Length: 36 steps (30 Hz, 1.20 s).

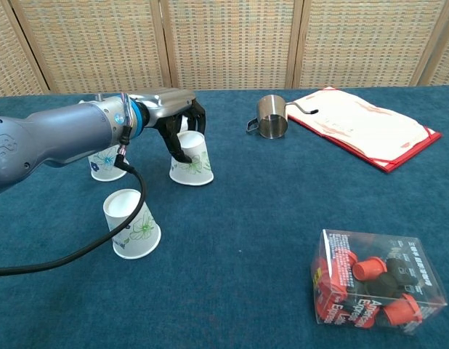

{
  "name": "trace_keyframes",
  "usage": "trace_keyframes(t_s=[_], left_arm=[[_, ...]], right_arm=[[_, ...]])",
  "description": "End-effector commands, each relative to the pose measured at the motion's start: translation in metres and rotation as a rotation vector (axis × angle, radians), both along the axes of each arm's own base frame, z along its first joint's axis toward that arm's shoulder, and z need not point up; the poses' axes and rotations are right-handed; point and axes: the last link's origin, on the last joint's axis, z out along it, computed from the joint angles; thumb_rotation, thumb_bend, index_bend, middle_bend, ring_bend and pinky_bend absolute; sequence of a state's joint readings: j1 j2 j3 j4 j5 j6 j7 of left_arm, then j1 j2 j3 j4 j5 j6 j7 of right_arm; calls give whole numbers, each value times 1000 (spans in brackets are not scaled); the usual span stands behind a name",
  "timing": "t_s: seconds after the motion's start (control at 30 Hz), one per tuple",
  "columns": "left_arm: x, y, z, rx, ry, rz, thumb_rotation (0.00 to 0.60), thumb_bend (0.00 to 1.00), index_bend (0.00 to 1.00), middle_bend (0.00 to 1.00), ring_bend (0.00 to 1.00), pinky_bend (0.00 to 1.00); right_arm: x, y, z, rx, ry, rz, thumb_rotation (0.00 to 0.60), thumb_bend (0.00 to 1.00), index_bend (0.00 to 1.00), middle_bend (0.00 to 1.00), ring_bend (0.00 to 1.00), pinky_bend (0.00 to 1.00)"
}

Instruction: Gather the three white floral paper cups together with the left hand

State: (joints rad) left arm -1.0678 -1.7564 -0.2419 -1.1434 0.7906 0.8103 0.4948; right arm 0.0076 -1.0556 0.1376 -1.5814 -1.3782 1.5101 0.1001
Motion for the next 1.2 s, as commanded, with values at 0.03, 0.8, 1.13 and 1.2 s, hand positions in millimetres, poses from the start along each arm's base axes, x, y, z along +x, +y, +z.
trace_keyframes(t_s=[0.03,0.8,1.13,1.2], left_arm=[[1,1,0,2,-2,4,600,263,511,524,548,441],[-60,6,41,27,-27,102,600,263,520,534,554,444],[-84,6,49,14,-58,128,600,264,520,531,554,444],[-85,7,49,16,-64,129,600,264,520,530,554,444]], right_arm=[[0,0,0,0,-1,0,600,0,0,0,0,0],[2,1,-2,8,-4,8,600,0,0,0,0,0],[5,1,-6,18,2,14,600,0,0,0,0,0],[5,1,-6,19,3,14,600,0,0,0,0,0]])
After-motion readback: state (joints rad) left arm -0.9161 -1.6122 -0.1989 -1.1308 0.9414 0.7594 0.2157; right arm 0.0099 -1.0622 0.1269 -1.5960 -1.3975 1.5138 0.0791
